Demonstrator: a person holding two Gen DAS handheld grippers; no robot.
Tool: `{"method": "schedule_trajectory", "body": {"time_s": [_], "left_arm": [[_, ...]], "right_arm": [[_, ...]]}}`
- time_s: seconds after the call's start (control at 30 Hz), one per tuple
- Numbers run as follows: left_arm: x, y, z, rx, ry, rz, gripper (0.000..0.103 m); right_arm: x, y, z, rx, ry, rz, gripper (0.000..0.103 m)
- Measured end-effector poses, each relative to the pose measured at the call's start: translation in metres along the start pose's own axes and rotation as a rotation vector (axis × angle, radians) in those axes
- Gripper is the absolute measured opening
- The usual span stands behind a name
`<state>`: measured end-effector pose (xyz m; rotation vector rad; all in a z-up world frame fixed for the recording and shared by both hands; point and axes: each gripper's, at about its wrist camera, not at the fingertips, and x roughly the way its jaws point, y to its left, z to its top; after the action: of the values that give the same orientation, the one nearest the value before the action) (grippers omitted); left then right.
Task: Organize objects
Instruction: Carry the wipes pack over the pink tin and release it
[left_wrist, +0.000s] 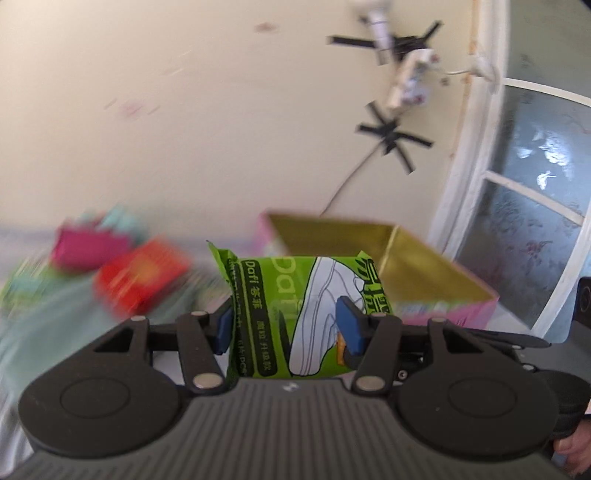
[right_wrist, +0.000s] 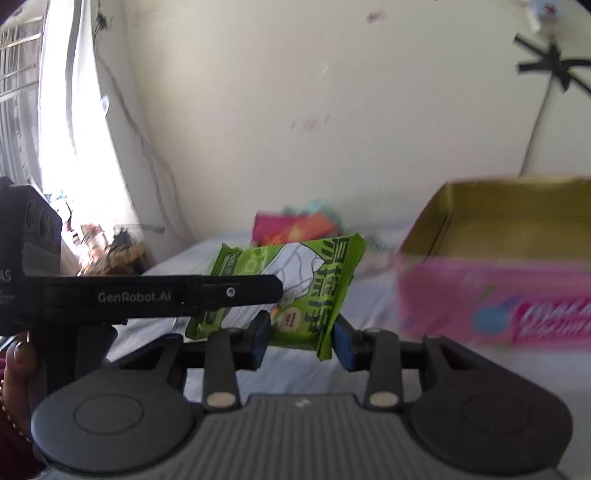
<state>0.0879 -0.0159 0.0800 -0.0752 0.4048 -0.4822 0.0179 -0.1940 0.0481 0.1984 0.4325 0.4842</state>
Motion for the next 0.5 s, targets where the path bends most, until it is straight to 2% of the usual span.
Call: {"method": "schedule_trajectory", "body": {"time_s": [0.13, 0.37, 0.47, 0.5], "left_arm": [[0.057, -0.025, 0.02, 0.027, 0.023, -0.055, 0.058], [0.122, -0.038, 0.021, -0.01, 0.091, -0.05, 0.058], [0.136, -0.039, 0.017, -0.016, 0.108, -0.036, 0.06], [0.139, -0.04, 0.015, -0.013, 0.108, -0.031, 0.062]], "right_arm": [[-0.006, -0.045, 0.031, 0.029, -0.067, -0.084, 0.035], [0.023, -0.121, 0.047, 0.121, -0.049, -0.191, 0.036], [0.038, -0.135, 0.043, 0.122, -0.065, -0.243, 0.04], [0.041, -0.139, 0.041, 0.125, -0.068, -0.274, 0.047]]}}
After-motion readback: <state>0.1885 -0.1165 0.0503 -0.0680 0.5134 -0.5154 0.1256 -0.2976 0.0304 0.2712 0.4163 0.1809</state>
